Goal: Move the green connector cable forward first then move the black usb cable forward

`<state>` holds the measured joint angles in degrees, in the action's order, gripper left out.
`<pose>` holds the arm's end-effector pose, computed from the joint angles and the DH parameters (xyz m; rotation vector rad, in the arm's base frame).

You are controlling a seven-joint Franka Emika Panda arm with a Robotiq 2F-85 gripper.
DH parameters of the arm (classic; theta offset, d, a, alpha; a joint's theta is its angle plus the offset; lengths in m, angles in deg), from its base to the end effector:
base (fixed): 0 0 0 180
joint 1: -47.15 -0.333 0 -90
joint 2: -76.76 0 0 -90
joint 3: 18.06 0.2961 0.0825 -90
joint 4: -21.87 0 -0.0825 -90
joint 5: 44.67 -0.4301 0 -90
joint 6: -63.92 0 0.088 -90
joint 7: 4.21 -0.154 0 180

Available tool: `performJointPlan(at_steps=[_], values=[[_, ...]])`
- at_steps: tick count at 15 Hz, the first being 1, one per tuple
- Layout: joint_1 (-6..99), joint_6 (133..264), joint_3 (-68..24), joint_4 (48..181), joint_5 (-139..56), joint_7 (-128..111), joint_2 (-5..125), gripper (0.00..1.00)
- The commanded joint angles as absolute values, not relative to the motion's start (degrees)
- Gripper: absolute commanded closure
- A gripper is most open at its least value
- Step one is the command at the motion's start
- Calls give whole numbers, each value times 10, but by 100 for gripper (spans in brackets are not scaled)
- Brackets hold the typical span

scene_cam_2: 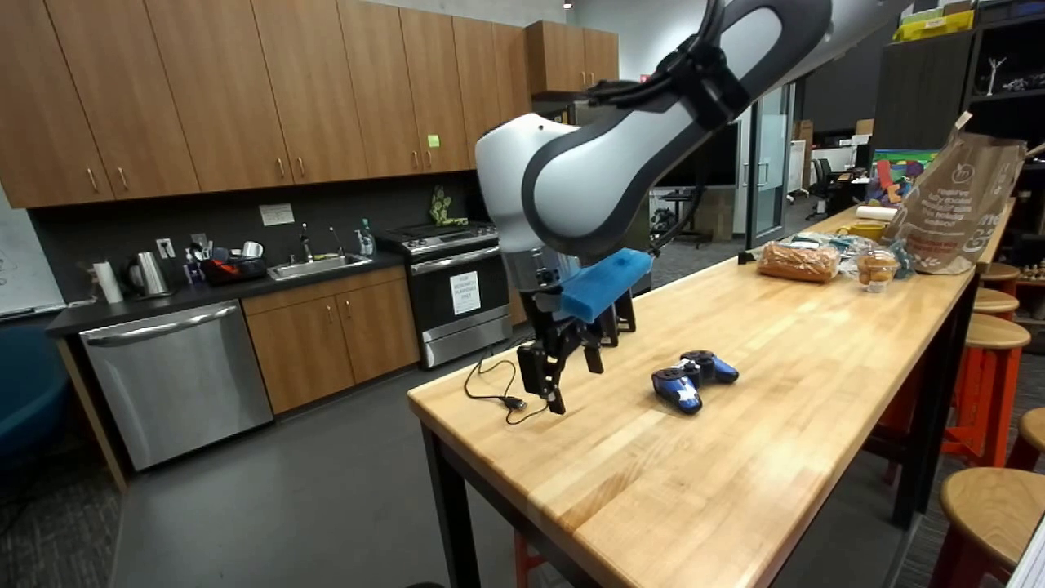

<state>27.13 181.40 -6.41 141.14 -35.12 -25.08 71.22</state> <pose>0.5012 0.2911 0.2799 2.9465 0.4079 -0.0855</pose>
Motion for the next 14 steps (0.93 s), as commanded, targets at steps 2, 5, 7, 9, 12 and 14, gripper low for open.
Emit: performJointPlan(at_steps=[2,5,7,9,12,14], values=[[291,1811,-48,1506,-388,-222,810,0],[298,1810,-45,1569,-410,-202,876,0],[302,1802,-46,1615,-425,-182,928,0],[302,1790,-49,1664,-439,-159,985,0],[299,1757,-54,1729,-458,-130,1069,0],[308,1761,-42,1698,-451,-146,1022,0]])
